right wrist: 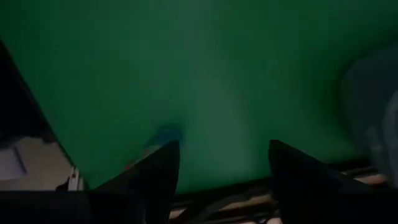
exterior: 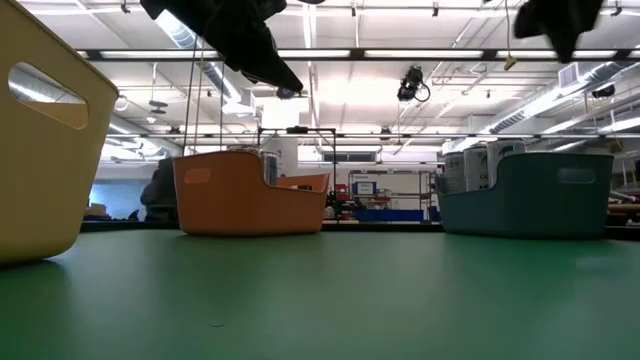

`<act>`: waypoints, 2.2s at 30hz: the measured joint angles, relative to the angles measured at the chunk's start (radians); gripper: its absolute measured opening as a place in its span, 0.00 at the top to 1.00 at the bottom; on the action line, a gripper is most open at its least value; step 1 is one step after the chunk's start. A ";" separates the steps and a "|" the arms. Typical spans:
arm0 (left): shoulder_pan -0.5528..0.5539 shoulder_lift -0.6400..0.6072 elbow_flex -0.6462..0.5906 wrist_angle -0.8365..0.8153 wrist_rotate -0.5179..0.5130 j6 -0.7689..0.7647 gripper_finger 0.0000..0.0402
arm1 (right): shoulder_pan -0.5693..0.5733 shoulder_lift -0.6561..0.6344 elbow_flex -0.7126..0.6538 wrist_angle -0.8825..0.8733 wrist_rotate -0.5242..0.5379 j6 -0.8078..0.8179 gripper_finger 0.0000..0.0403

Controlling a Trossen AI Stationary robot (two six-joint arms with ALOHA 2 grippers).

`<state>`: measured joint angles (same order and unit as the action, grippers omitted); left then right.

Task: Sort soda cans
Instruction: Put the blue soda can into the orange bin

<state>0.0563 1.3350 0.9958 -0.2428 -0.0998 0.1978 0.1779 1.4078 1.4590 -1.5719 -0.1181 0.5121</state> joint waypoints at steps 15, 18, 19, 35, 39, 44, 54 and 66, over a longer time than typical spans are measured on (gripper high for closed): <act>0.000 0.000 0.000 0.003 0.000 -0.019 0.99 | 0.471 0.000 -0.103 0.082 0.020 0.562 0.12; 0.000 0.000 0.000 0.002 0.000 -0.019 0.99 | 0.512 0.000 -0.149 0.098 0.021 0.607 0.07; 0.000 0.000 0.000 0.002 0.000 -0.019 0.99 | 0.520 0.000 -0.167 0.104 0.021 0.615 0.06; 0.000 0.000 0.000 -0.011 0.000 -0.019 0.99 | 0.540 0.001 -0.418 0.334 -0.061 0.640 0.14; 0.000 0.000 0.000 -0.011 0.000 -0.019 0.99 | 0.540 0.001 -0.434 0.300 -0.062 0.615 0.39; 0.000 0.000 0.000 -0.007 0.000 -0.019 0.99 | 0.495 0.000 -0.433 0.307 -0.027 0.496 0.45; 0.000 0.000 0.037 -0.048 -0.029 -0.019 0.99 | 0.181 0.002 -0.361 0.318 0.194 0.130 0.45; 0.004 -0.084 -0.011 -0.018 -0.032 -0.004 0.99 | -0.278 0.123 -0.138 0.407 0.261 -0.357 0.45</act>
<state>0.0607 1.2510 0.9853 -0.2605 -0.1320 0.1936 -0.1005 1.5305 1.3212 -1.1647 0.1430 0.1553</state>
